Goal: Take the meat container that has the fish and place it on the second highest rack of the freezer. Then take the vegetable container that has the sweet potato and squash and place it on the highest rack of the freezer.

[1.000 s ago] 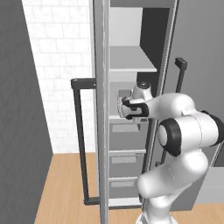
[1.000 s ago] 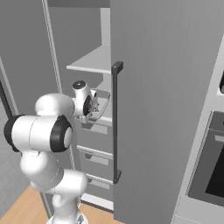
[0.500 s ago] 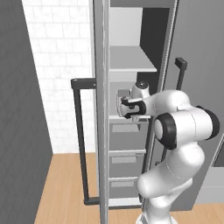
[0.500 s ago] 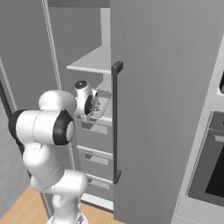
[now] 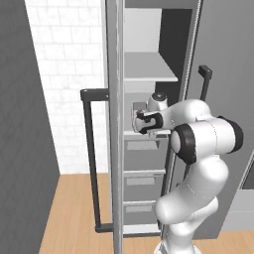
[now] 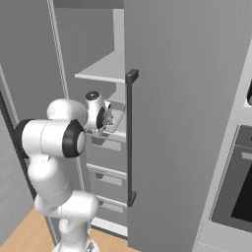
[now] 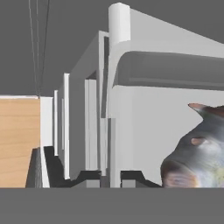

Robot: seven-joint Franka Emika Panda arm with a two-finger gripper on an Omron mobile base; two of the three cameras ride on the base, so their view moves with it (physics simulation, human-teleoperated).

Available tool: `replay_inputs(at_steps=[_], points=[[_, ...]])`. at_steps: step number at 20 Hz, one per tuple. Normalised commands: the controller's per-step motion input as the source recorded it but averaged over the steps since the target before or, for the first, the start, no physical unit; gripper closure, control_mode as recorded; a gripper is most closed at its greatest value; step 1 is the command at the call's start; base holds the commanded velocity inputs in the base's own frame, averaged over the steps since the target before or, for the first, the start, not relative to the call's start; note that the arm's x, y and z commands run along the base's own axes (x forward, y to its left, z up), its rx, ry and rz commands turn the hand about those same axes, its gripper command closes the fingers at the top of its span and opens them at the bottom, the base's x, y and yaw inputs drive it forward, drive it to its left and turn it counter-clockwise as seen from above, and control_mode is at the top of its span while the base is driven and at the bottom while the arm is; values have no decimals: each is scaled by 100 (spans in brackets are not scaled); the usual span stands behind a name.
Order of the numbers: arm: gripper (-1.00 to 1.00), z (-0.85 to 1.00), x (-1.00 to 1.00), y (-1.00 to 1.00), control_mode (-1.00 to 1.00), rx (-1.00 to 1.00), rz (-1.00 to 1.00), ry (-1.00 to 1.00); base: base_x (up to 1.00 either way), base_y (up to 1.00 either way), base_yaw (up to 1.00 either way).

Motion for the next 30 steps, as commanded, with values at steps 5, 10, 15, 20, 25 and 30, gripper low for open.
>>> replay_inputs(at_steps=[5,10,15,20,25,30], points=[[100,0,13,0,-100,0,0,0,0,0,0],[100,0,14,0,-100,0,0,0,0,0,0],[100,0,18,0,-100,0,0,0,0,0,0],[100,0,20,-1,-100,0,0,0,0,0,0],[100,0,21,-3,-100,0,0,0,0,0,0],[100,0,14,-2,-100,0,0,0,0,0,0]])
